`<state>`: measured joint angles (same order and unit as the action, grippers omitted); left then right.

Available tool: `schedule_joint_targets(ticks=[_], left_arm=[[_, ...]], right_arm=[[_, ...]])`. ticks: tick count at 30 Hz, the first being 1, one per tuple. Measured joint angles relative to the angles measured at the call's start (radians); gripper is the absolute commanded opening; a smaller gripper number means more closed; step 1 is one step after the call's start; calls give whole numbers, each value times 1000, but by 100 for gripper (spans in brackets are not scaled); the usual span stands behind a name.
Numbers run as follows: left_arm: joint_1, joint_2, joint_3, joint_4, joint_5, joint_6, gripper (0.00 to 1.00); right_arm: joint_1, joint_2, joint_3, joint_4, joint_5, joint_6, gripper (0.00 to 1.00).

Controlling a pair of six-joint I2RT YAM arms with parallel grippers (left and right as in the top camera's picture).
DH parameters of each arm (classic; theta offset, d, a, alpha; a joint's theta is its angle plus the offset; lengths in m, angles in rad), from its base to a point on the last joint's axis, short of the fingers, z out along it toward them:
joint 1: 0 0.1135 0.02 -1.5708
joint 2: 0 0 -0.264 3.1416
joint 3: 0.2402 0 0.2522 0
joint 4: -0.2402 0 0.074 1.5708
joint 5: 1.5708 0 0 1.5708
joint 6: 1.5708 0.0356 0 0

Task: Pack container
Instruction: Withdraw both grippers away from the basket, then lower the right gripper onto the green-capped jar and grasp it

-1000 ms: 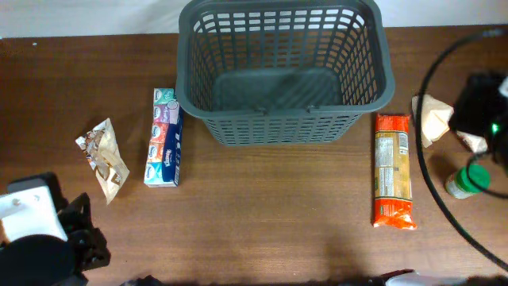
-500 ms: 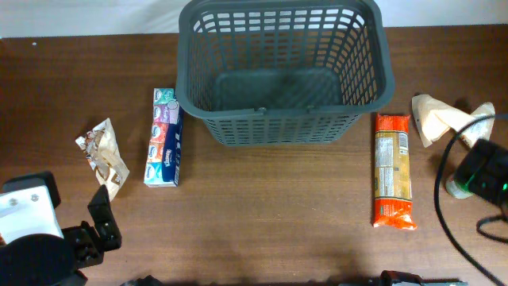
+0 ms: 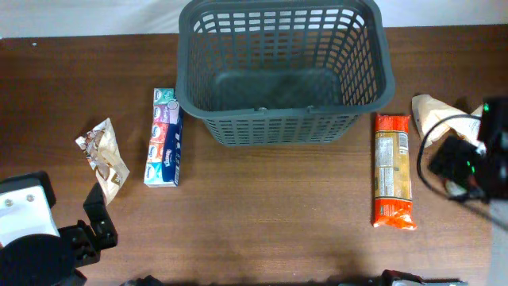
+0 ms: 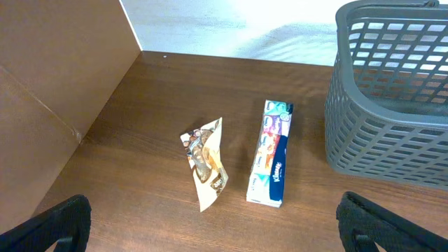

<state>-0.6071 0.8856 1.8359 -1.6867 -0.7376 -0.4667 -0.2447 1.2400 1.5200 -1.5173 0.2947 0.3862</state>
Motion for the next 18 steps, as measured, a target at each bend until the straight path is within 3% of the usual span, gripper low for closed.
schedule_joint_targets(ticks=[11, 18], left_arm=[[0, 0, 0, 0, 54, 0, 100], [0, 0, 0, 0, 61, 0, 100]], right_arm=[[-260, 366, -19, -5, -100, 6, 99], [-434, 424, -19, 122, -196, -29, 99]])
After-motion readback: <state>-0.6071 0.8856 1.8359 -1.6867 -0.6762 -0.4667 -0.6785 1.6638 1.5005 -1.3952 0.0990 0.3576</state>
